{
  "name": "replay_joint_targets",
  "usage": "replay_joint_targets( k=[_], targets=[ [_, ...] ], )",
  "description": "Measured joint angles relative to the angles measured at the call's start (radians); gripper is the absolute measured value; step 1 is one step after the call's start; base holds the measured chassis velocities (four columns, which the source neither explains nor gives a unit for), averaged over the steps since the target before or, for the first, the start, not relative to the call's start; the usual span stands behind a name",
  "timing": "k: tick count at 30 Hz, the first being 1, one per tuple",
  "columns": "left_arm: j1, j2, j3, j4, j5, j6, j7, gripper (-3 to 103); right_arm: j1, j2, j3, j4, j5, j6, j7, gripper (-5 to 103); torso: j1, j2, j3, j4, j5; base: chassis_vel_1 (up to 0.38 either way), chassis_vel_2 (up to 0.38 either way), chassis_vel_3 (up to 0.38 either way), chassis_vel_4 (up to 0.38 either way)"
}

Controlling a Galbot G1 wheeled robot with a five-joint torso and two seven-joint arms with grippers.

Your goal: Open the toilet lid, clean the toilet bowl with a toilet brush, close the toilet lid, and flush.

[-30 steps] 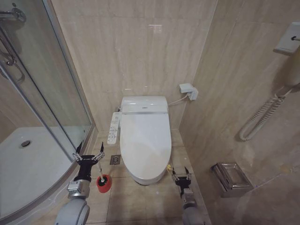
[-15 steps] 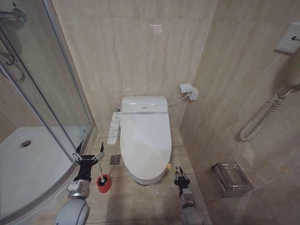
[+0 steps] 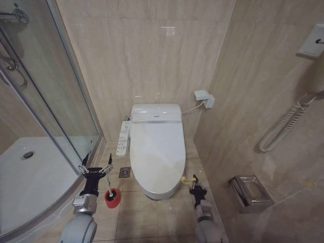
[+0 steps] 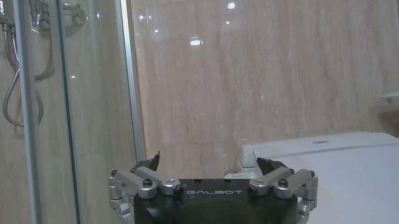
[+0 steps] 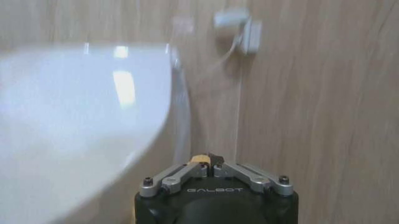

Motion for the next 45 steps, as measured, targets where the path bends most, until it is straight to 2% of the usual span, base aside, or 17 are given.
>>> replay_joint_targets(
  k=[7, 16, 20, 28, 38, 45],
  targets=[
    [0.0, 0.0, 0.0, 0.0, 0.0, 0.0, 0.0, 100, 0.012, -0.023, 0.032, 0.205, 0.063, -0.054, 0.018, 1, 0.0, 0.0, 0.0, -0.0003, -0.0003, 0.0, 0.0, 0.0, 0.0],
    [0.0, 0.0, 0.0, 0.0, 0.0, 0.0, 0.0, 100, 0.105, -0.057, 0.051, 0.265, 0.119, -0.114, 0.026, 1, 0.0, 0.0, 0.0, -0.0001, -0.0002, 0.0, 0.0, 0.0, 0.0],
    [0.0, 0.0, 0.0, 0.0, 0.0, 0.0, 0.0, 100, 0.206, -0.095, 0.05, 0.234, 0.143, -0.142, 0.026, 1, 0.0, 0.0, 0.0, 0.0, -0.0003, 0.0, 0.0, 0.0, 0.0],
    [0.0, 0.0, 0.0, 0.0, 0.0, 0.0, 0.0, 100, 0.447, -0.172, 0.027, 0.074, 0.173, -0.153, 0.018, 1, 0.0, 0.0, 0.0, 0.0002, -0.0003, 0.0, 0.0, 0.0, 0.0],
    [0.0, 0.0, 0.0, 0.0, 0.0, 0.0, 0.0, 100, 0.713, -0.194, -0.041, -0.099, 0.181, -0.176, 0.012, 1, 0.0, 0.0, 0.0, -0.0007, -0.0006, 0.0, 0.0, 0.0, 0.0],
    [0.0, 0.0, 0.0, 0.0, 0.0, 0.0, 0.0, 100, 0.808, -0.172, -0.078, -0.211, 0.179, -0.181, 0.008, 1, 0.0, 0.0, 0.0, -0.0008, -0.0004, 0.0, 0.0, 0.0, 0.0]
  ],
)
